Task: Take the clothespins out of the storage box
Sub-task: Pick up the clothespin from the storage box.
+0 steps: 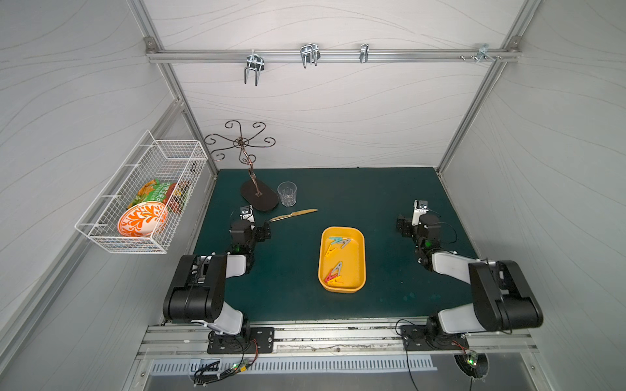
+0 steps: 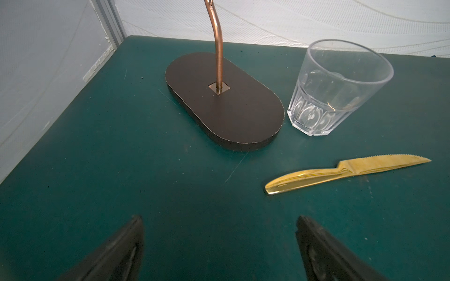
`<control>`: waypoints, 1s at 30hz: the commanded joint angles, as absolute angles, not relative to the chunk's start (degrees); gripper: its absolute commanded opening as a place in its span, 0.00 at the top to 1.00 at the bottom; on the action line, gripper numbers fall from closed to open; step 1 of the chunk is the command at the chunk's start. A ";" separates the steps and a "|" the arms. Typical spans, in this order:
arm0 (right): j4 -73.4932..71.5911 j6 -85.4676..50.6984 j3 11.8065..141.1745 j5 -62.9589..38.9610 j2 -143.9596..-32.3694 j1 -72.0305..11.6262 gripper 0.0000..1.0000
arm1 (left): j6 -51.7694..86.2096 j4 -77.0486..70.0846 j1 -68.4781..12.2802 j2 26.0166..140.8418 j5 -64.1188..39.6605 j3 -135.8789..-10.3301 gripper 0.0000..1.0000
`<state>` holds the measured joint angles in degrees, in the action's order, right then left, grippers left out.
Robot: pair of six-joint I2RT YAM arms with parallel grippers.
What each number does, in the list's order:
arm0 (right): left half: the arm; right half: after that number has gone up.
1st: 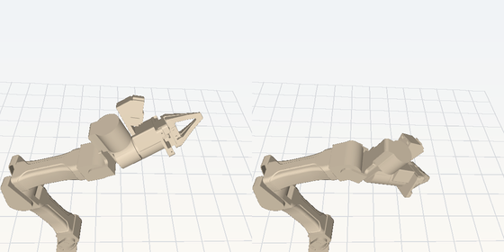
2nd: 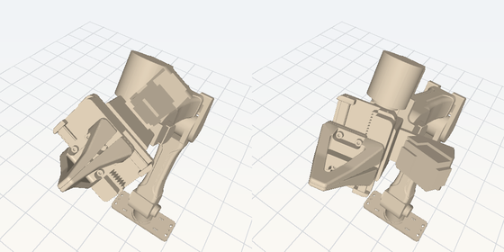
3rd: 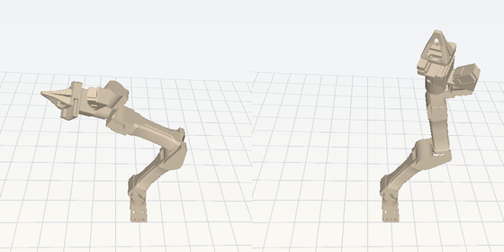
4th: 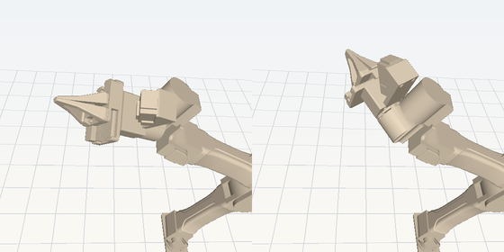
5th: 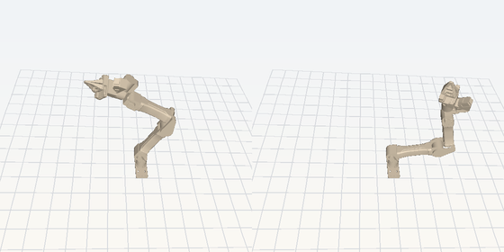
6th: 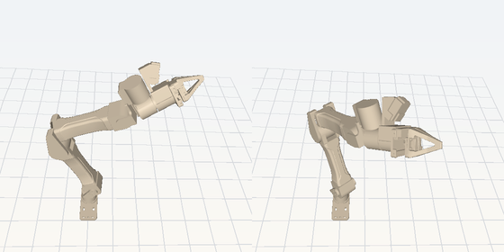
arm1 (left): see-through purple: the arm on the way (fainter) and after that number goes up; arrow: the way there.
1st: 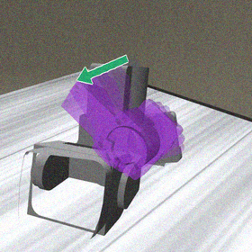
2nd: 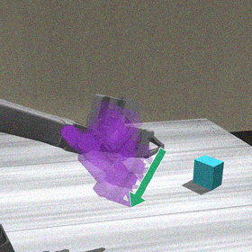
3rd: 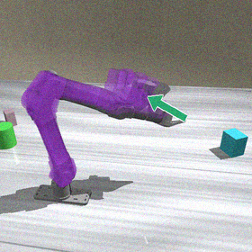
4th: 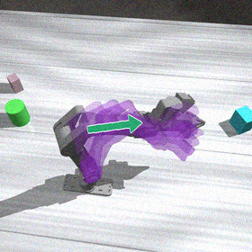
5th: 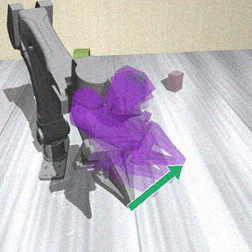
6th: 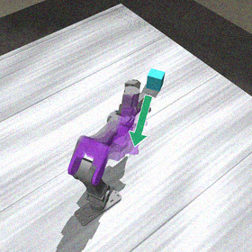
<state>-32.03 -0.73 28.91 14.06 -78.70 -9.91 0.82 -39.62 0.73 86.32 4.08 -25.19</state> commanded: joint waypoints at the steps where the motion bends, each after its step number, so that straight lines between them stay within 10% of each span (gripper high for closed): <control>1: -15.79 1.18 34.63 12.59 -73.45 -13.20 0.01 | 0.09 -35.76 0.44 84.27 3.67 -29.08 0.01; 18: 49.52 -8.91 75.05 4.49 -76.66 -29.52 0.01 | -6.63 24.01 0.44 81.46 -21.24 -60.35 0.09; 30: 59.18 -18.00 82.09 5.46 -81.93 -43.04 0.18 | -10.29 51.00 0.44 79.44 -39.11 -73.95 0.10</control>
<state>54.50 -12.27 80.71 4.29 -80.40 -41.82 -9.10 43.99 0.69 80.77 -34.17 -72.23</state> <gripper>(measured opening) 0.837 0.902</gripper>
